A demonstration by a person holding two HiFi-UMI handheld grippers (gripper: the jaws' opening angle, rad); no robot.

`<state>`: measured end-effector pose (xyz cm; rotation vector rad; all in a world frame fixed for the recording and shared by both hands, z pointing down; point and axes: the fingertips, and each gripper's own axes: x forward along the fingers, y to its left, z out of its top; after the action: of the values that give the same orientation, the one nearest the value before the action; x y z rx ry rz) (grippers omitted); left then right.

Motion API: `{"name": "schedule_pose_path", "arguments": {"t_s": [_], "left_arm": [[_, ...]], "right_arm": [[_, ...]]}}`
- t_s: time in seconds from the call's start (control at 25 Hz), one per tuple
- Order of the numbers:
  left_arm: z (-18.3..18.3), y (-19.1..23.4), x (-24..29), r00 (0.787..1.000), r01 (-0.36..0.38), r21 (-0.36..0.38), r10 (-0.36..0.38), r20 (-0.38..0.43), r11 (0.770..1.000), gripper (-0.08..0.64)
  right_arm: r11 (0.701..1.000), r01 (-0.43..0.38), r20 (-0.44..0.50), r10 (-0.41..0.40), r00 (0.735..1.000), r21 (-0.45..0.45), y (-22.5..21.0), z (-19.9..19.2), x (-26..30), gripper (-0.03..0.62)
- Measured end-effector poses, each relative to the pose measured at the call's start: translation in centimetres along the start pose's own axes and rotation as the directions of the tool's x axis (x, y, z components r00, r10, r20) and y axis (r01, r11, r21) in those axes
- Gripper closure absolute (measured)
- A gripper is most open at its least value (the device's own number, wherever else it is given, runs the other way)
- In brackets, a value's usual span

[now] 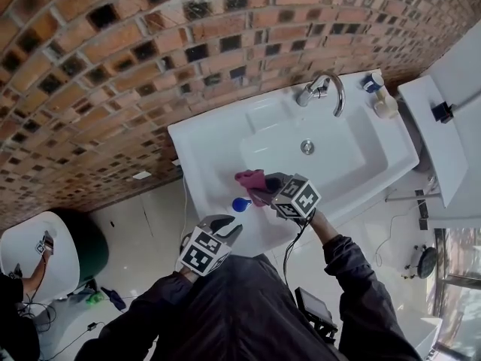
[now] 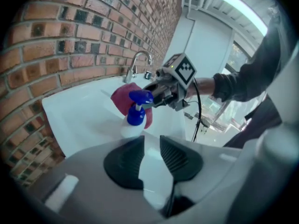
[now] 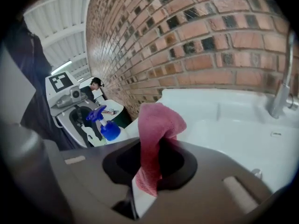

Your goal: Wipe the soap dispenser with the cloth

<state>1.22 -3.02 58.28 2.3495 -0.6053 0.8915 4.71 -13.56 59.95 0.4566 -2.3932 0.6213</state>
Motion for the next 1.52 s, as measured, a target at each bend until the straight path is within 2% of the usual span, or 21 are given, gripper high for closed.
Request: {"name": "schedule_pose_path", "arguments": {"t_s": [0.12,0.24,0.36,0.56,0.68,0.84,0.96,1.04,1.12,1.28,1.52], "left_arm": [[-0.2,0.5,0.4,1.0,-0.014,-0.014,0.014,-0.002,1.0,0.439],[-0.2,1.0,0.6,1.0,-0.023,-0.034,0.023,0.011,0.999,0.425],[-0.2,1.5,0.7,0.999,-0.03,-0.047,0.031,0.014,0.998,0.411],[-0.2,2.3,0.1,1.0,-0.019,-0.053,0.02,0.023,0.998,0.411],[-0.3,2.4,-0.1,1.0,-0.006,-0.05,0.007,0.024,0.999,0.409],[0.2,1.9,-0.5,0.999,-0.004,-0.001,0.004,0.039,1.0,0.41],[1.3,1.6,-1.1,0.996,-0.028,0.063,0.023,0.084,0.998,0.409],[1.9,1.5,-1.2,0.995,-0.035,0.088,0.027,0.1,0.996,0.409],[2.1,1.5,-0.9,0.994,-0.036,0.094,0.026,0.104,0.995,0.408],[1.7,1.5,-0.5,0.996,-0.029,0.082,0.022,0.085,0.996,0.408],[1.9,1.7,-0.4,0.996,-0.027,0.067,0.021,0.091,0.997,0.41]], "right_arm": [[0.99,-0.069,-0.036,0.065,0.997,-0.12,1.2,1.1,0.4,0.525],[0.976,-0.126,-0.08,0.113,0.99,-0.176,2.5,0.8,0.8,0.525],[0.971,-0.148,-0.112,0.129,0.985,-0.186,3.6,-0.2,1.0,0.525],[0.982,-0.106,-0.081,0.095,0.992,-0.154,5.4,-1.1,0.2,0.525],[0.995,-0.055,-0.035,0.052,0.998,-0.087,6.0,-1.5,-0.1,0.525],[0.996,-0.019,0.02,0.017,1.0,0.089,5.2,-1.9,-1.2,0.525],[0.967,-0.1,0.132,0.07,0.989,0.233,5.2,0.3,-3.1,0.525],[0.941,-0.166,0.185,0.115,0.976,0.293,5.4,1.4,-3.8,0.525],[0.929,-0.185,0.172,0.135,0.976,0.32,5.4,1.1,-3.6,0.525],[0.922,-0.192,0.075,0.177,0.981,0.337,5.8,-1.0,-1.4,0.525],[0.886,-0.145,-0.032,0.176,0.984,0.44,4.4,-5.6,2.5,0.525]]}}
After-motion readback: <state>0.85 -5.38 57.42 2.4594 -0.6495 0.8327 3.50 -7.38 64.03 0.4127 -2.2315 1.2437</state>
